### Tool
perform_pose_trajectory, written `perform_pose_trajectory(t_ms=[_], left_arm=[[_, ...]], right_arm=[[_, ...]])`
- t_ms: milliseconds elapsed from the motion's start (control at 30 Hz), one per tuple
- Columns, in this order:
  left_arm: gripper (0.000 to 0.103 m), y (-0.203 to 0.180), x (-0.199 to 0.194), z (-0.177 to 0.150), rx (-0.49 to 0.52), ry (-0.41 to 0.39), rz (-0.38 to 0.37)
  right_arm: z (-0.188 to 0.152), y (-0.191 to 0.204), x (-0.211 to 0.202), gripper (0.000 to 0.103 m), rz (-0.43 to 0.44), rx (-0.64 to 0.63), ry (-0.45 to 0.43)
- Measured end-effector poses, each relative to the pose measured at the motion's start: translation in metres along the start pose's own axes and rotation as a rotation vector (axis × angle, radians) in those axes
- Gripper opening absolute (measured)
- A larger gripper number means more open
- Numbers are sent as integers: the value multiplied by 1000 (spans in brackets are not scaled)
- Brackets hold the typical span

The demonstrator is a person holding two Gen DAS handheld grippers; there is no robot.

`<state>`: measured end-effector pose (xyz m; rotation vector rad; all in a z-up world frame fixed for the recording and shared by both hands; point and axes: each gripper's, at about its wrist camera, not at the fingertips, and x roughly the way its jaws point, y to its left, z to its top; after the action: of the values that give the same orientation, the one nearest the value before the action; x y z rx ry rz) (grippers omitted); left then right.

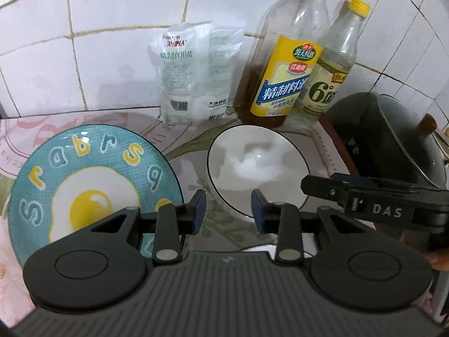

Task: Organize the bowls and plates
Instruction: 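Move the left gripper to a third white bowl and close on its rim, then carry the third white bowl over the bowl stack and lower it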

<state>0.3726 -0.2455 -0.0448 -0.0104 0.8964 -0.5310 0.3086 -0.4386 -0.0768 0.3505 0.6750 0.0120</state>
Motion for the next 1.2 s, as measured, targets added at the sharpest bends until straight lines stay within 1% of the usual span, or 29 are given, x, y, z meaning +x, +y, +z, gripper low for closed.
perform_pose_trajectory(t_ms=[67, 167, 267, 367, 433, 467, 533, 600, 633, 767, 867, 1033, 1100, 1200], left_arm=[[31, -1, 6, 2, 9, 6, -13], [30, -2, 14, 2, 20, 10, -15], [27, -4, 20, 1, 28, 9, -1], [26, 0, 26, 2, 17, 10, 7], [26, 3, 29, 2, -5, 0, 17], [26, 5, 31, 1, -14, -11, 24], [26, 6, 35, 1, -5, -10, 29], [17, 8, 37, 1, -13, 4, 10], [17, 8, 37, 1, -20, 5, 0], [16, 7, 34, 1, -23, 7, 2], [16, 7, 25, -1, -38, 3, -16], [16, 1, -6, -2, -22, -46, -23], [16, -3, -20, -2, -26, -57, -21], [16, -10, -41, -3, -5, -77, -12]], right_arm=[[0, -1, 5, 62, 6, -3, -1], [2, -4, 12, 62, 62, 11, 1], [3, -4, 18, 60, 64, 20, 3], [4, -6, 25, 53, 61, 37, 15], [5, -9, 27, 44, 55, 47, 22], [5, -10, 29, 42, 53, 51, 25], [4, -13, 32, 29, 56, 60, 30], [3, -16, 33, 24, 87, 71, 32], [3, -16, 32, 24, 93, 75, 31], [2, -13, 29, 23, 77, 79, 34], [1, -10, 18, 23, 78, 93, 16], [0, 2, -10, 23, 85, 75, -23], [-1, 8, -24, 23, 90, 65, -50], [-4, 16, -42, 23, 95, 55, -80]])
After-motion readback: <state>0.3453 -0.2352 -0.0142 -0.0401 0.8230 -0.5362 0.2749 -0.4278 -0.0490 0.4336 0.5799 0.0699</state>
